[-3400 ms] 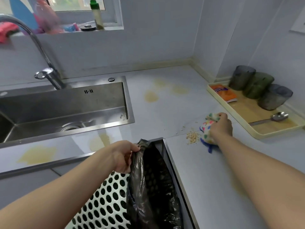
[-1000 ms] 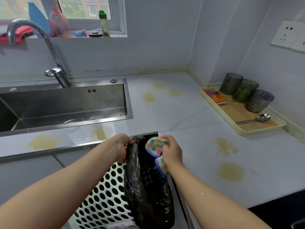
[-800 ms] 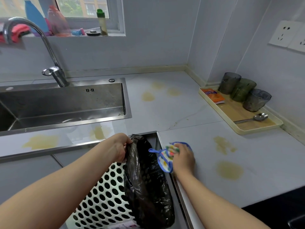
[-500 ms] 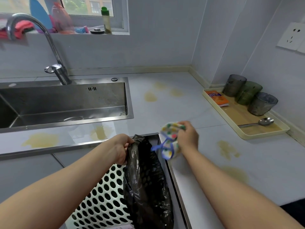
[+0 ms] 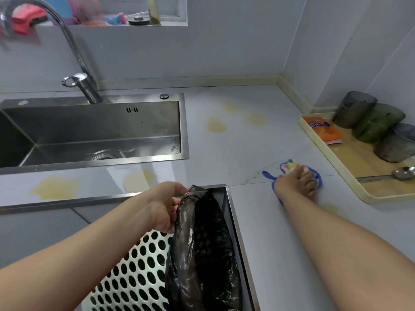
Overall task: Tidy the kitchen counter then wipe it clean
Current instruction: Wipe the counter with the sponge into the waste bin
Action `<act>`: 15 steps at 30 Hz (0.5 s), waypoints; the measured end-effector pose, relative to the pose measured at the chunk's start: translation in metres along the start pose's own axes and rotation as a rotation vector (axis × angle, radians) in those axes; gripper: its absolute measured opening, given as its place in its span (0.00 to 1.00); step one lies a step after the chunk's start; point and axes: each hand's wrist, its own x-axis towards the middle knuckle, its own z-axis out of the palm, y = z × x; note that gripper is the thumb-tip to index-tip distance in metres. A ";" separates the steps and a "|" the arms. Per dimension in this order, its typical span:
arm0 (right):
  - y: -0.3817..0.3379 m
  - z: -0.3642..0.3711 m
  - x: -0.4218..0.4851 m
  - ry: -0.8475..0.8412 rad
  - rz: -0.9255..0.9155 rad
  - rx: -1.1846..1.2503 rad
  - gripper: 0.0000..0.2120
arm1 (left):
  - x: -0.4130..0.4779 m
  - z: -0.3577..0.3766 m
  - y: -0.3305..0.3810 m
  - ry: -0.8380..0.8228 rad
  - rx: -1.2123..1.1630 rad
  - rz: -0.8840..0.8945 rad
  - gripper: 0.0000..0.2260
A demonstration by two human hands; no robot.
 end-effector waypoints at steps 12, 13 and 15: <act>-0.045 0.028 -0.039 -0.196 -0.736 0.257 0.20 | -0.005 0.005 0.007 0.010 -0.014 -0.010 0.11; -0.042 0.027 -0.050 -0.232 -0.691 0.343 0.18 | -0.005 0.004 0.007 0.020 0.002 -0.007 0.10; -0.034 0.024 -0.070 -0.277 -0.580 0.478 0.17 | -0.004 0.002 0.006 0.049 0.030 0.009 0.11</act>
